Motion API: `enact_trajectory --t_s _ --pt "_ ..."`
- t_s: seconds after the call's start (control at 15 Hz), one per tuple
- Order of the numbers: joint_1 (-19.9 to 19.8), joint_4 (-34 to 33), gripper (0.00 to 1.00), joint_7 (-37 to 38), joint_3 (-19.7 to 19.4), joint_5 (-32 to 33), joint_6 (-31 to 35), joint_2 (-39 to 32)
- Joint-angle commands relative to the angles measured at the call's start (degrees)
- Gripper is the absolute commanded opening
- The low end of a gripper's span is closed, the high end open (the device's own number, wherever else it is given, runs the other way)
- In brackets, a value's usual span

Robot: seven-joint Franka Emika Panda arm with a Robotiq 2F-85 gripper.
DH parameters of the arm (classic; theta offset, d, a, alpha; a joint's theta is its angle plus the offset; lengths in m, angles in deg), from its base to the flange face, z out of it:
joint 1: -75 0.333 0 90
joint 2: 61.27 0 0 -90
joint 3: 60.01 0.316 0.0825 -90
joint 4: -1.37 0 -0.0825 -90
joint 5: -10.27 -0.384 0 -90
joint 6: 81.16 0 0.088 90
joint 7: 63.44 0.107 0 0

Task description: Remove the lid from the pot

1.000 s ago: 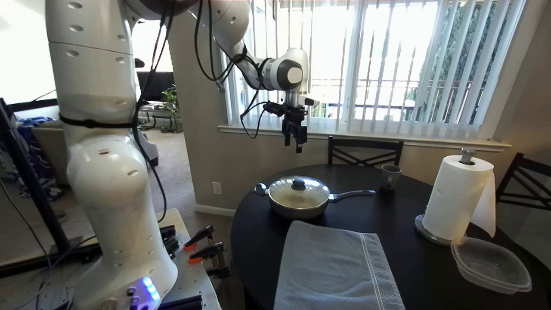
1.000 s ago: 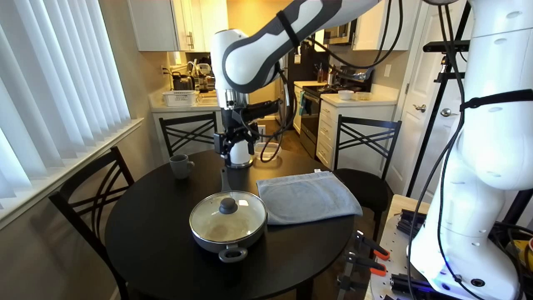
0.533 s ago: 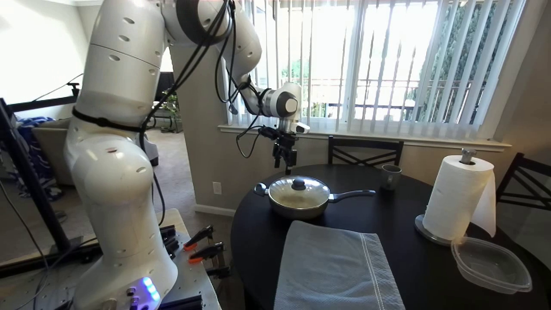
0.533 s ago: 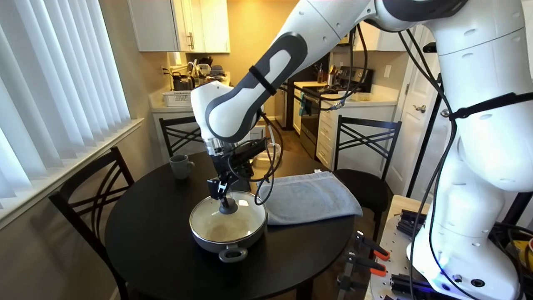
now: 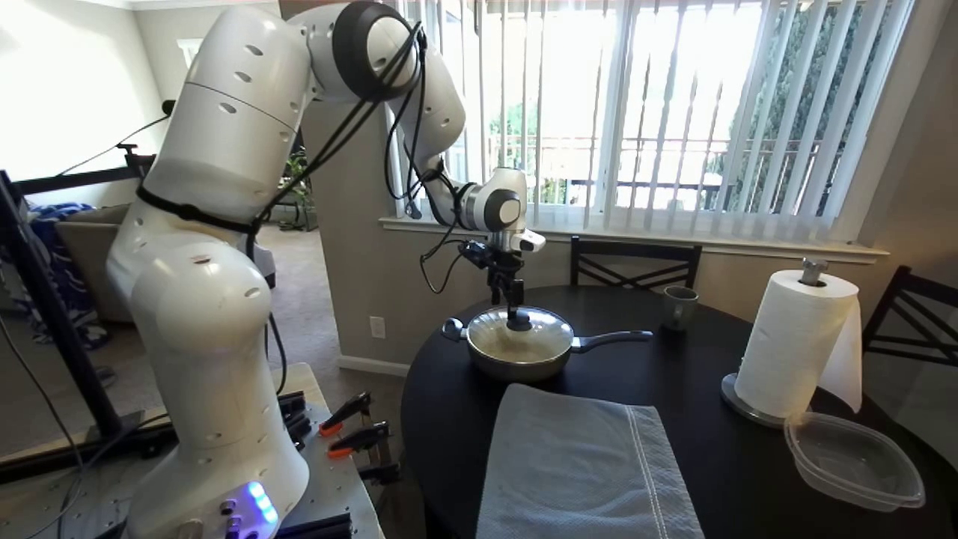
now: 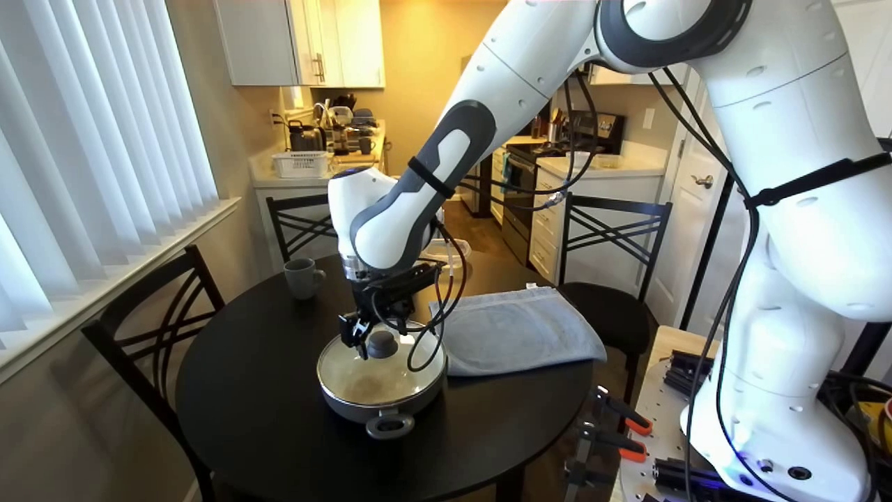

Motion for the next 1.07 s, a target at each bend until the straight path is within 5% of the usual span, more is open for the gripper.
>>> enact_trajectory --t_s 0.0,1.0 --pt "1.01 3.73 1.0 4.13 -2.67 -0.54 6.69 1.29" --pt "0.21 2.92 1.0 2.63 -2.44 -2.22 8.97 -0.37"
